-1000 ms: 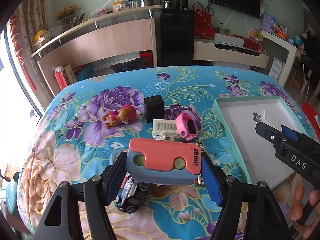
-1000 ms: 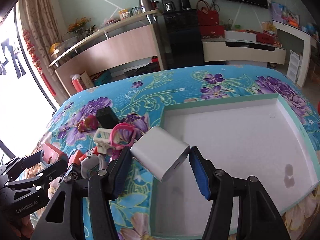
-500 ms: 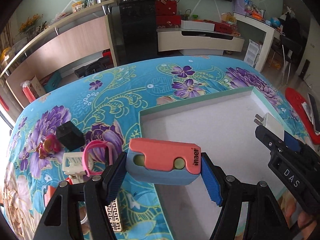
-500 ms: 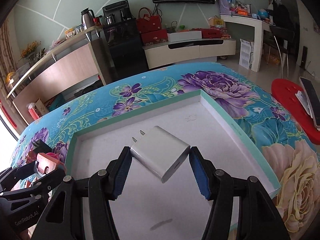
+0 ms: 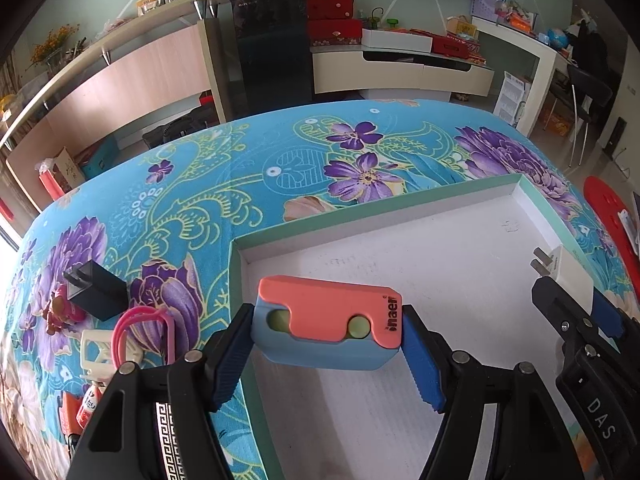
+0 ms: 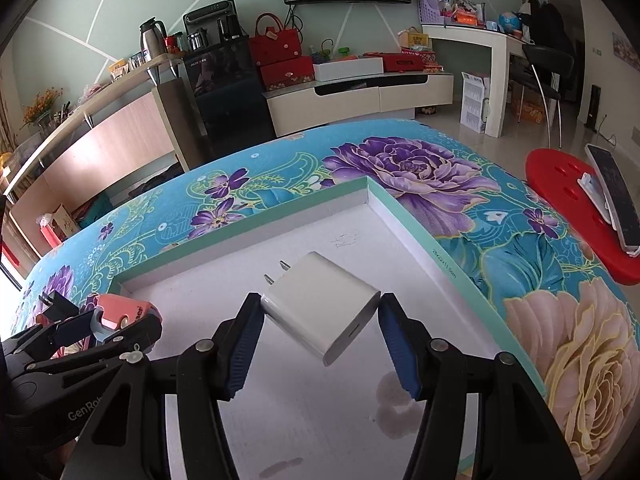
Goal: Organize rigid objects
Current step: 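Lower the block into the tray with the left tool while the right tool releases the charger there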
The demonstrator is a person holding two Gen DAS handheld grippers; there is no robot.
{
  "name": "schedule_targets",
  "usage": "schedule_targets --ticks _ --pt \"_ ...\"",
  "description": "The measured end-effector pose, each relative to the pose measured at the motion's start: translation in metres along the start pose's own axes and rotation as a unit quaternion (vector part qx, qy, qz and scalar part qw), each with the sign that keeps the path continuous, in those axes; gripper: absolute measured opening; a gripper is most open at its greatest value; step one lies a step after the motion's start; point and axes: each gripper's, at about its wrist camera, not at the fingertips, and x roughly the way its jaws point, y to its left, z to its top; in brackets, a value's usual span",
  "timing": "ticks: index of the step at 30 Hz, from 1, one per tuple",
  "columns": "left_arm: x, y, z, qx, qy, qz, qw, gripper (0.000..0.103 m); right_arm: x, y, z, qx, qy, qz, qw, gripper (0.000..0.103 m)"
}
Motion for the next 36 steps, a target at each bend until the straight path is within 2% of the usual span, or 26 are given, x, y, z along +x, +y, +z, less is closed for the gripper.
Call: schedule_targets --ticks 7,10,18,20,23,28,30,36 --pt "0.0 0.004 0.001 -0.005 -0.004 0.003 1.0 0.075 0.003 0.002 -0.001 -0.004 0.007 0.0 1.0 0.061" --pt "-0.004 0.006 0.002 -0.008 -0.01 0.005 0.9999 0.087 0.004 0.003 -0.001 -0.006 0.009 -0.005 1.0 0.061" --pt "-0.028 0.021 0.002 -0.022 -0.034 0.017 0.999 0.09 -0.001 0.003 0.002 -0.001 -0.002 -0.003 1.0 0.063" --pt "-0.035 0.03 0.001 -0.032 -0.041 0.029 0.9982 0.103 -0.002 0.004 0.003 0.001 0.0 0.003 1.0 0.067" --pt "-0.046 0.045 -0.002 -0.043 -0.052 0.049 0.9965 0.103 -0.004 0.009 0.003 -0.001 -0.002 0.01 1.0 0.076" --pt "-0.057 0.078 -0.015 -0.07 -0.057 0.085 0.9922 0.103 -0.005 0.03 0.002 -0.02 -0.002 0.042 0.999 0.078" --pt "-0.061 0.093 -0.021 -0.085 -0.057 0.096 0.9901 0.103 -0.006 0.041 0.001 -0.031 -0.001 0.051 0.998 0.086" --pt "-0.069 0.133 -0.048 -0.14 -0.055 0.129 0.9801 0.103 -0.012 0.073 -0.002 -0.048 -0.006 0.095 0.994 0.088"
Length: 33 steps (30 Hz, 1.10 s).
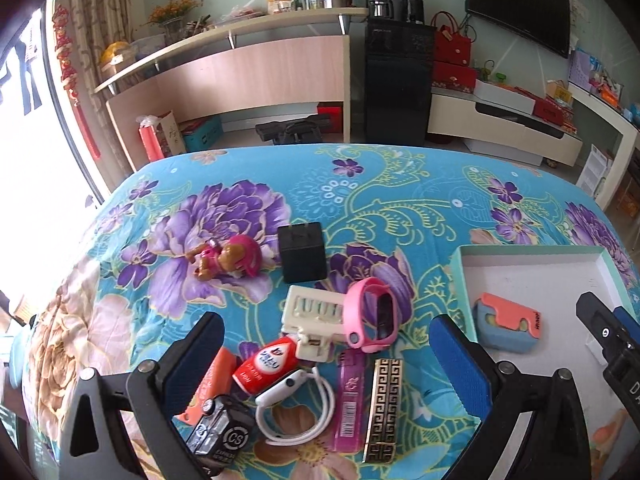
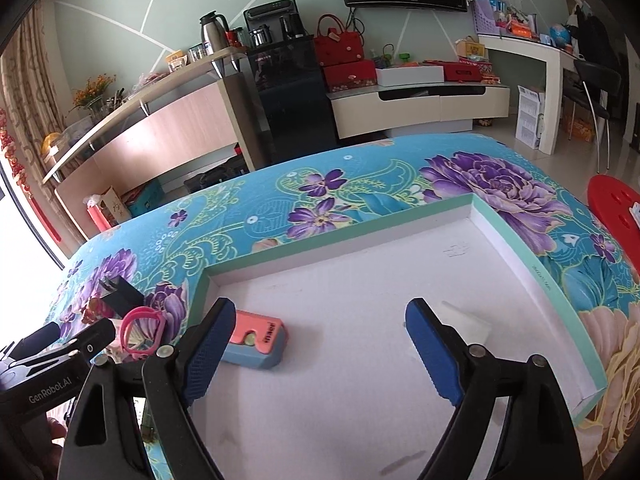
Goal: Organize rigid objects
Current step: 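Lower the block into the tray with the left tool while the right tool releases the charger there, then move the left tool to the black toy car and grasp it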
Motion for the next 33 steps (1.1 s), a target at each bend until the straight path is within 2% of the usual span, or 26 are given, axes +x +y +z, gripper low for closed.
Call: schedule_targets --ticks 4,10,20,27,31,33 --pt "-0.001 0.026 -0.009 -0.024 -0.007 0.022 0.9995 0.103 0.002 0.026 -0.003 -0.026 0.002 0.019 0.999 0.101" --pt "-0.005 0.057 -0.014 -0.055 -0.019 0.029 0.9979 0.103 0.004 0.057 -0.01 -0.054 0.006 0.044 0.998 0.102" --pt "-0.008 0.108 -0.027 -0.095 -0.013 0.046 0.9944 0.103 -0.002 0.101 -0.021 -0.086 -0.007 0.091 0.992 0.103" --pt "-0.005 0.141 -0.037 -0.131 -0.002 0.044 0.9904 0.103 -0.001 0.121 -0.03 -0.109 -0.01 0.085 0.99 0.103" --pt "-0.004 0.149 -0.041 -0.143 0.004 0.039 0.989 0.103 0.004 0.128 -0.037 -0.119 0.004 0.079 0.99 0.103" --pt "-0.004 0.151 -0.043 -0.147 0.003 0.032 0.9886 0.103 0.008 0.132 -0.041 -0.132 0.026 0.078 0.988 0.103"
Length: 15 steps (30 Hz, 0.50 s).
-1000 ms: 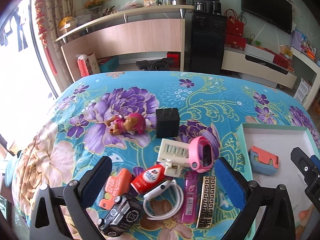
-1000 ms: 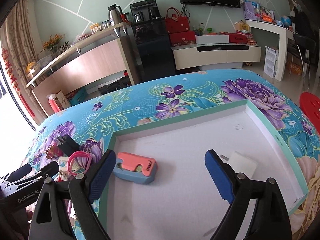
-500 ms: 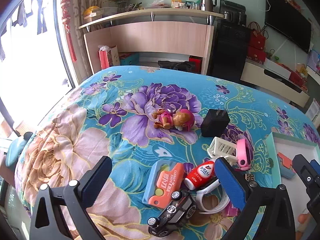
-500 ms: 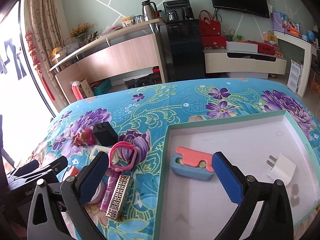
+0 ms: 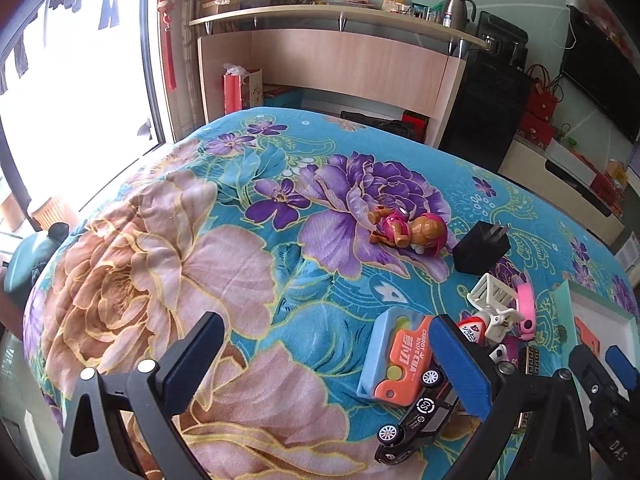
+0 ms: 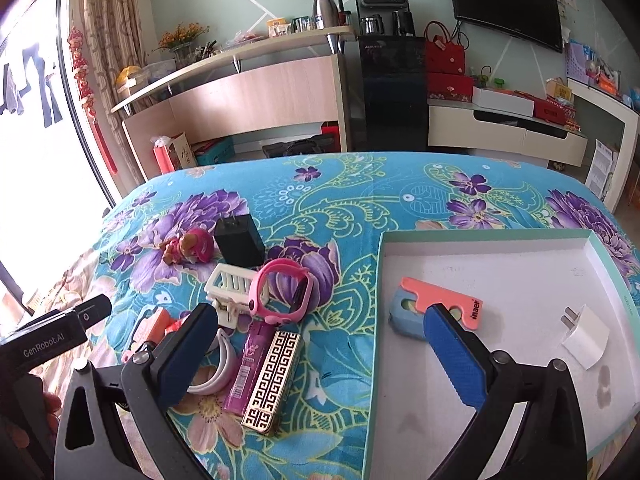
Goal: Organize rigid objects
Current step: 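Move the left tool to the black toy car and grasp it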
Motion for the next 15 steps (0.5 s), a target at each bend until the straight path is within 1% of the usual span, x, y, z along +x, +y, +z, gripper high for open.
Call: schedule_targets --ticks 1,4,6,11,15 --pt "0.0 0.0 -0.001 -0.001 -0.001 -0.003 1.0 0.103 0.002 0.003 -0.002 -0.008 0.01 0.002 1.0 0.103" --pt "0.001 -0.002 -0.003 0.008 0.001 -0.007 0.9999 0.103 0.006 0.012 -0.008 -0.025 0.019 0.01 0.999 0.103" --pt "0.003 -0.006 -0.005 0.021 0.014 -0.01 0.9996 0.103 0.008 0.018 -0.011 -0.038 0.029 0.021 0.999 0.103" --pt "0.007 -0.011 -0.009 0.038 0.045 -0.026 0.9979 0.103 0.009 0.026 -0.016 -0.053 0.04 0.025 0.997 0.103" --pt "0.006 -0.013 -0.012 0.045 0.063 -0.043 0.9961 0.103 0.01 0.023 -0.017 -0.042 0.046 0.038 0.997 0.102"
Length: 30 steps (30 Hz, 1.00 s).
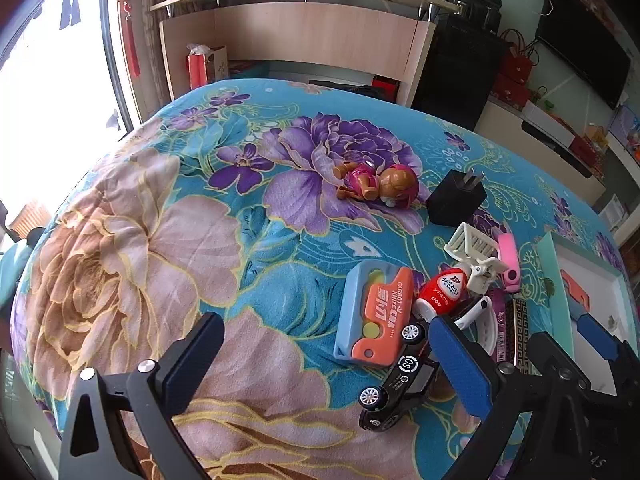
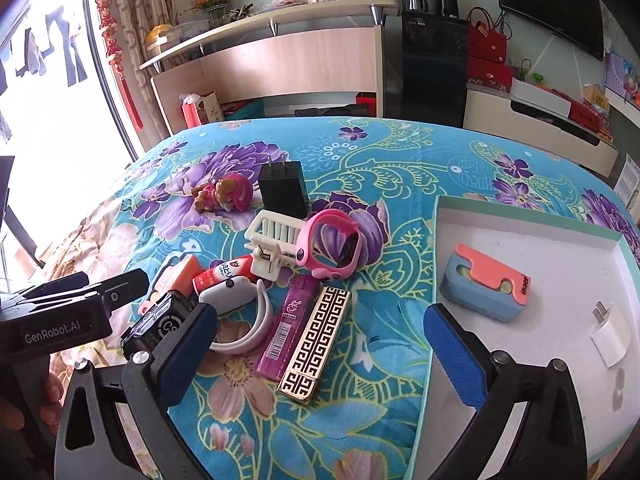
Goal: Organize rigid objects
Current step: 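Move the left tool to the black toy car and grasp it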
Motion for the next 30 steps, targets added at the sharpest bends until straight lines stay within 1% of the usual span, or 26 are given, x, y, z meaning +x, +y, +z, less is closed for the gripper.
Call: schedule_targets --ticks 4,8,10,16,18,19,20,22,23,25,28,30 --pt "0.0 -0.006 -0.003 0.015 0.01 -0.023 0.9996 0.103 -0.003 -0.004 0.0 0.004 -0.005 -0.007 1.0 0.102" --pt "0.004 -0.015 -0.006 0.037 0.022 -0.029 0.9987 0.103 -0.01 -0.011 0.001 0.009 -0.017 -0.022 1.0 0.102" --pt "0.007 -0.019 -0.008 0.045 0.027 -0.031 0.9981 0.103 -0.01 -0.015 0.001 0.013 -0.017 -0.029 0.999 0.103" --pt "0.02 -0.023 -0.013 0.043 0.054 -0.032 0.9971 0.103 -0.011 -0.022 0.001 0.024 -0.018 -0.033 0.999 0.102" --pt "0.021 -0.024 -0.013 0.046 0.056 -0.033 0.9968 0.098 -0.01 -0.02 0.001 0.02 -0.018 -0.032 0.999 0.102" --pt "0.022 -0.025 -0.014 0.047 0.057 -0.038 0.9965 0.093 -0.01 -0.02 0.001 0.019 -0.016 -0.032 0.999 0.102" --pt "0.022 -0.027 -0.015 0.05 0.059 -0.042 0.9961 0.089 -0.009 -0.019 0.001 0.018 -0.015 -0.032 0.999 0.102" --pt "0.023 -0.031 -0.016 0.062 0.063 -0.047 0.995 0.087 -0.008 -0.019 0.0 0.017 -0.013 -0.03 0.999 0.102" --pt "0.022 -0.034 -0.017 0.068 0.063 -0.049 0.9945 0.082 -0.007 -0.019 0.0 0.017 -0.012 -0.031 0.999 0.102" --pt "0.02 -0.036 -0.017 0.072 0.061 -0.053 0.9941 0.079 -0.006 -0.018 0.0 0.016 -0.011 -0.03 0.999 0.102" --pt "0.02 -0.037 -0.018 0.075 0.065 -0.063 0.9931 0.068 -0.006 -0.018 0.0 0.016 -0.011 -0.031 0.999 0.102" --pt "0.019 -0.04 -0.018 0.083 0.064 -0.063 0.9925 0.065 -0.006 -0.018 0.0 0.017 -0.011 -0.031 0.999 0.102"
